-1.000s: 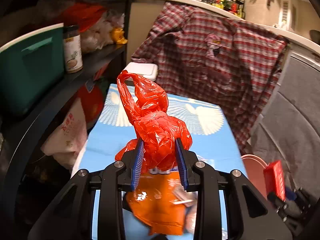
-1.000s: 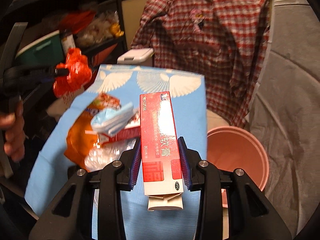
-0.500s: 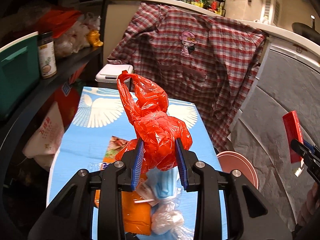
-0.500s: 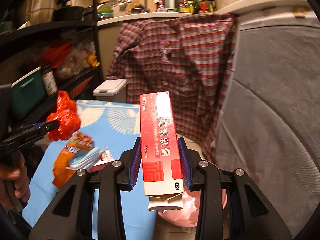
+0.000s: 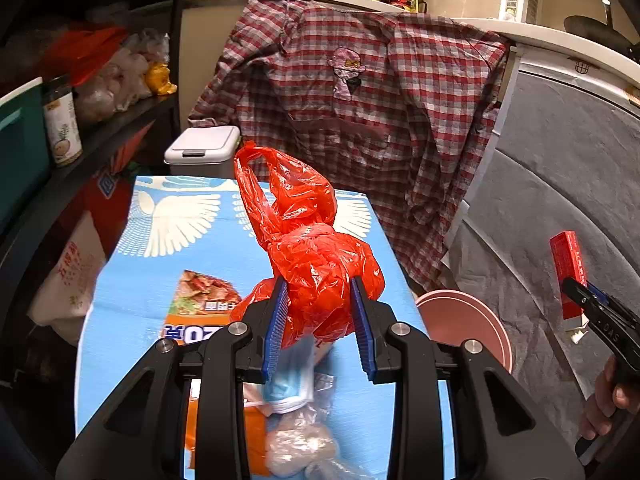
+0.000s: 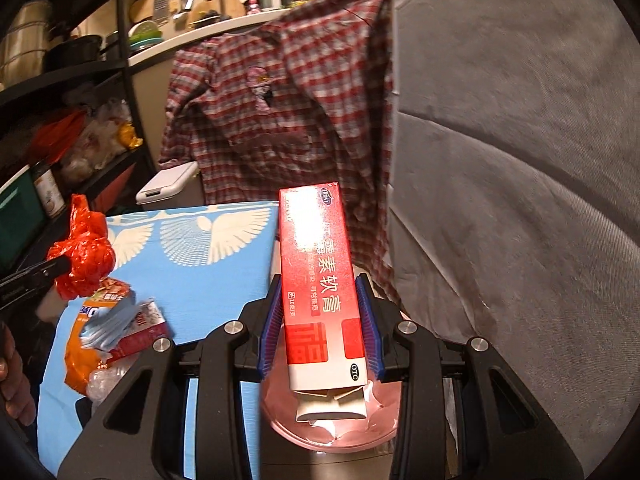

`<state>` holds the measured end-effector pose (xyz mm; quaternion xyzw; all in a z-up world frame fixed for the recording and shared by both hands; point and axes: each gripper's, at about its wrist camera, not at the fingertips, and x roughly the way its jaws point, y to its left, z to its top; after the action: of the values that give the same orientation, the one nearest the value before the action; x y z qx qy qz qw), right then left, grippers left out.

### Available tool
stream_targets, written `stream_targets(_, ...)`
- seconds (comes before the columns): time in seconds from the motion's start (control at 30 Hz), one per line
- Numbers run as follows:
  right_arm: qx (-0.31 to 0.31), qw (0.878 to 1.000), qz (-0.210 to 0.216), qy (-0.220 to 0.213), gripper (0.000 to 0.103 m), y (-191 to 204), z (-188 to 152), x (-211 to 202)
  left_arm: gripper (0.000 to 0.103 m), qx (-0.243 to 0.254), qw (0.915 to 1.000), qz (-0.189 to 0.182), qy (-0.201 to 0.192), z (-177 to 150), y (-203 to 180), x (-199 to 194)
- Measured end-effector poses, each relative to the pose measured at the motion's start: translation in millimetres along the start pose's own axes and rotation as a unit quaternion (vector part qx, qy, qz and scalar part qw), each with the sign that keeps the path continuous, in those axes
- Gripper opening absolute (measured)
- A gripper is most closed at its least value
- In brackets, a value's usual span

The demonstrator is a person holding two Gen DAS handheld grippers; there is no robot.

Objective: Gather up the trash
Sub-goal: 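Carry the red ointment box over the pink bin with the right gripper while the left lifts the red bag, then open the right gripper to drop the box while the left drops the red bag into the bin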

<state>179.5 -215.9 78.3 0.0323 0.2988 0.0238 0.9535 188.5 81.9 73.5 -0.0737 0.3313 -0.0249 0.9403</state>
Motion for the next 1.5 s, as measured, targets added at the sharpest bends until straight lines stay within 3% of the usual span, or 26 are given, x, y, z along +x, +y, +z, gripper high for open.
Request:
stream_targets(1.17, -0.030, 0.999, -0.017, 0.004, 0.037, -18.0, -11.8, 2.5, 0.031, 0.044, 0.9984, -0.032, 0.014, -13.4, -56.0, 28.0)
stream_targets(1.5, -0.029, 0.999, -0.024, 0.017, 0.037, -21.4, -15.4, 10.9, 0.031, 0.062, 0.9957, -0.063, 0.028, -24.2, -75.2, 39.3)
